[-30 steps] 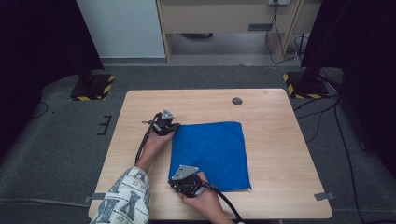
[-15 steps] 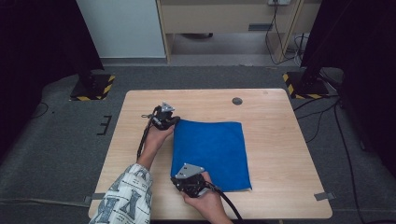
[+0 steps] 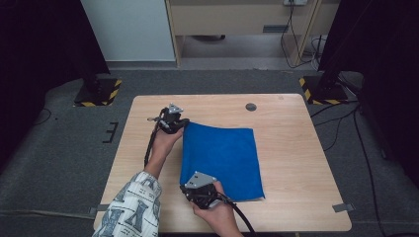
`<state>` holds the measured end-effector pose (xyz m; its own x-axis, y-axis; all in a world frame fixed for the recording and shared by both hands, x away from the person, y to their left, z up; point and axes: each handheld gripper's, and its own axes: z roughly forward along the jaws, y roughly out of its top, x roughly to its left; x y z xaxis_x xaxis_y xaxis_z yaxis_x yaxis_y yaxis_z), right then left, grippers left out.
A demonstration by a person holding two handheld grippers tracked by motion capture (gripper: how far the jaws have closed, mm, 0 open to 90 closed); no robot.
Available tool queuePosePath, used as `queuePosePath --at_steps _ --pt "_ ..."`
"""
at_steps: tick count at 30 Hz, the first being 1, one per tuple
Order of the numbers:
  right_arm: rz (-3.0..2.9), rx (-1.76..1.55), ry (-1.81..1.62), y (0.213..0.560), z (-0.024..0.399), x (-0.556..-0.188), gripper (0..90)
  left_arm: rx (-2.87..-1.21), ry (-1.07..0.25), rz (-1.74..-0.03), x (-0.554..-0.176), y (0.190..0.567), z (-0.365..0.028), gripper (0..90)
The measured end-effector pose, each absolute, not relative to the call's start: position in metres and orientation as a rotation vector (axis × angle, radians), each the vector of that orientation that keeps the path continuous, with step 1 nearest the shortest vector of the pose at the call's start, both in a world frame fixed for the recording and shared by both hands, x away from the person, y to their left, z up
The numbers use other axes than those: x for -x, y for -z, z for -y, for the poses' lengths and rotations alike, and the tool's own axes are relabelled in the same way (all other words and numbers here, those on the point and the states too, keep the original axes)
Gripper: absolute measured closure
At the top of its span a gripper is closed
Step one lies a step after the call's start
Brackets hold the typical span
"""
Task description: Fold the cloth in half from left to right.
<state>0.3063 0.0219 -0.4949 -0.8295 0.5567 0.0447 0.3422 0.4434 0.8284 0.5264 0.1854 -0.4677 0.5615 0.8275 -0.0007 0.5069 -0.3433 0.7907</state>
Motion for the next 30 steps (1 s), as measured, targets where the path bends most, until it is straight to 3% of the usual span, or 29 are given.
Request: queuePosePath --at_steps 30 --pt "-2.472 -0.741 -1.379 0.482 -0.053 -0.31 86.2 -2.001 -0.484 -1.097 -0.528 0.463 -0.217 88.8"
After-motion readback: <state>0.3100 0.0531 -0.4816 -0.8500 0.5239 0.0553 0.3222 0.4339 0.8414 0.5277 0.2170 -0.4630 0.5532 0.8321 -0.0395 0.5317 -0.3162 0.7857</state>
